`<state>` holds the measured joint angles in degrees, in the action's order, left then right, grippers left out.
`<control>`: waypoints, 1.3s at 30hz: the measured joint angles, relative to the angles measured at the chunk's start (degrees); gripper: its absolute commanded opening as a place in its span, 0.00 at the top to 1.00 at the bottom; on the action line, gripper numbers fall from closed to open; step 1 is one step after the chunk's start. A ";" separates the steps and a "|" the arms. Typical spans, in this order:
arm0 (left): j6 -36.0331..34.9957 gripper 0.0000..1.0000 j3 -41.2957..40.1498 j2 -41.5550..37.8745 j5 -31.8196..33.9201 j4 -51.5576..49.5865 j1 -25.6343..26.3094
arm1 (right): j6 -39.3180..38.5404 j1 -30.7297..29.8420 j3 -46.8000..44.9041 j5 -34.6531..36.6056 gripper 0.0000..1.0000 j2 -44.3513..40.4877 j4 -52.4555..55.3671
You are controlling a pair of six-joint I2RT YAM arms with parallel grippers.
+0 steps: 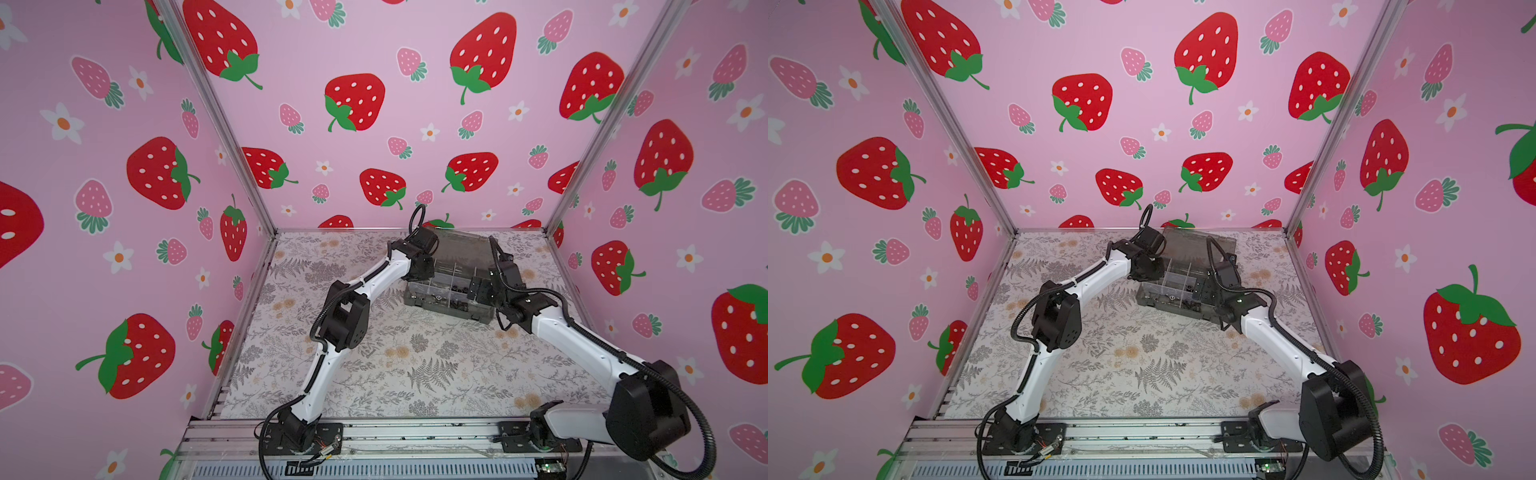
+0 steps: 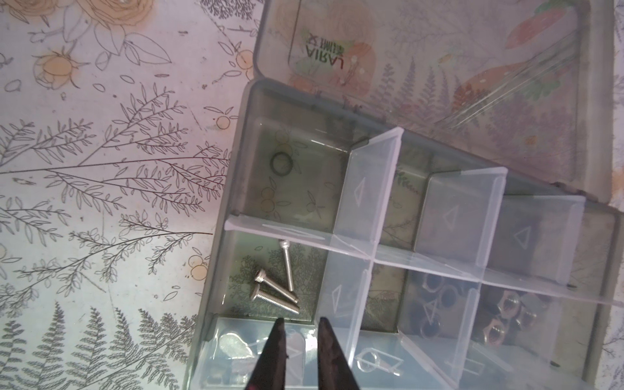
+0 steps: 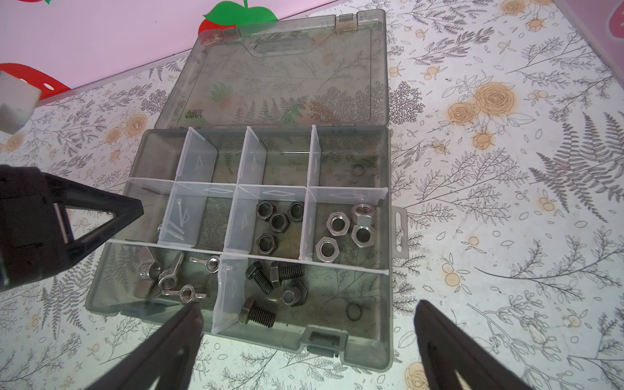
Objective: Sort the screws and nuts into containers
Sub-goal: Place the screw into the container, then pick up the screw at the center of the table.
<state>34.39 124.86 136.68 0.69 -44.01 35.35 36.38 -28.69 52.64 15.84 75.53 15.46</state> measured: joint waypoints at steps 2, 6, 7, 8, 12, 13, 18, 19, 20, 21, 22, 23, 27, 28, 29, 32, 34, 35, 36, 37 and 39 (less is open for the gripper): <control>0.04 0.74 0.00 0.00 -0.15 0.00 0.02 | 0.00 0.00 0.00 0.00 0.00 0.00 0.00; -0.04 0.73 0.00 -0.24 -0.31 -0.04 0.02 | 0.00 -0.02 0.00 0.00 0.00 0.00 0.02; -0.11 0.73 -0.07 -0.52 -0.28 -0.02 0.04 | 0.00 0.00 0.00 0.00 0.00 -0.02 0.02; -0.15 0.72 -0.37 -1.09 -0.28 0.04 0.09 | 0.00 0.00 0.00 0.00 0.00 -0.04 0.02; -1.14 0.62 -7.28 -8.24 0.13 1.18 0.57 | 0.00 0.00 0.00 0.00 0.00 -0.09 0.02; -1.53 0.58 -10.01 -10.93 0.37 1.79 0.81 | 0.00 0.00 0.00 0.00 0.00 -0.09 0.02; -3.85 0.45 -26.86 -26.73 2.21 4.98 2.12 | 0.00 0.00 0.00 0.02 0.00 -0.28 0.02; -4.22 0.43 -30.99 -30.05 2.73 5.66 2.40 | 0.00 0.00 0.00 0.04 0.00 -0.39 0.02; -4.61 0.41 -34.21 -32.65 3.17 5.92 2.58 | 0.02 -0.02 0.00 0.04 0.00 -0.52 0.04; -4.83 0.40 -37.99 -35.39 3.63 6.21 2.71 | 0.02 0.00 -0.02 0.07 0.00 -0.70 0.04; -4.92 0.39 -41.48 -37.90 4.02 6.27 2.80 | 0.02 0.00 -0.02 0.07 0.00 -0.90 0.02; -5.03 0.37 -45.00 -40.24 4.46 6.49 2.82 | 0.02 -0.02 -0.07 0.07 0.00 -1.11 0.02; -4.87 0.27 -57.70 -48.72 6.27 6.08 3.28 | 0.31 0.00 -1.11 0.09 0.00 -2.45 0.04; -4.79 0.25 -60.33 -50.64 6.67 6.03 3.56 | 0.48 0.00 -1.44 0.11 0.00 -2.71 0.04; -4.63 0.24 -62.82 -52.52 7.06 6.01 3.93 | 0.70 0.00 -1.81 0.15 0.00 -2.97 0.04; -4.39 0.25 -68.35 -56.46 8.31 5.97 5.05 | 1.51 0.00 -3.02 0.17 0.00 -3.63 0.04; -4.37 0.28 -70.88 -57.51 8.96 5.88 5.73 | 1.97 0.00 -3.67 0.15 0.00 -3.91 0.04; -4.39 0.31 -72.06 -57.66 9.40 5.86 6.05 | 2.32 0.00 -3.96 0.13 0.00 -4.04 0.04; -4.37 0.35 -73.09 -57.57 9.73 5.81 6.36 | 2.62 0.00 -4.17 0.11 0.00 -4.15 0.04; -4.37 0.39 -73.72 -57.40 9.88 5.66 6.56 | 2.89 0.00 -4.28 0.09 0.00 -4.20 0.07; -4.63 0.45 -74.84 -56.87 10.23 5.66 6.82 | 3.23 0.00 -4.42 0.00 0.00 -4.35 0.07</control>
<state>29.76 50.02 79.81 10.92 -38.35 42.17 39.62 -28.69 48.23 15.84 71.18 15.53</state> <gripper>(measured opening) 0.585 0.995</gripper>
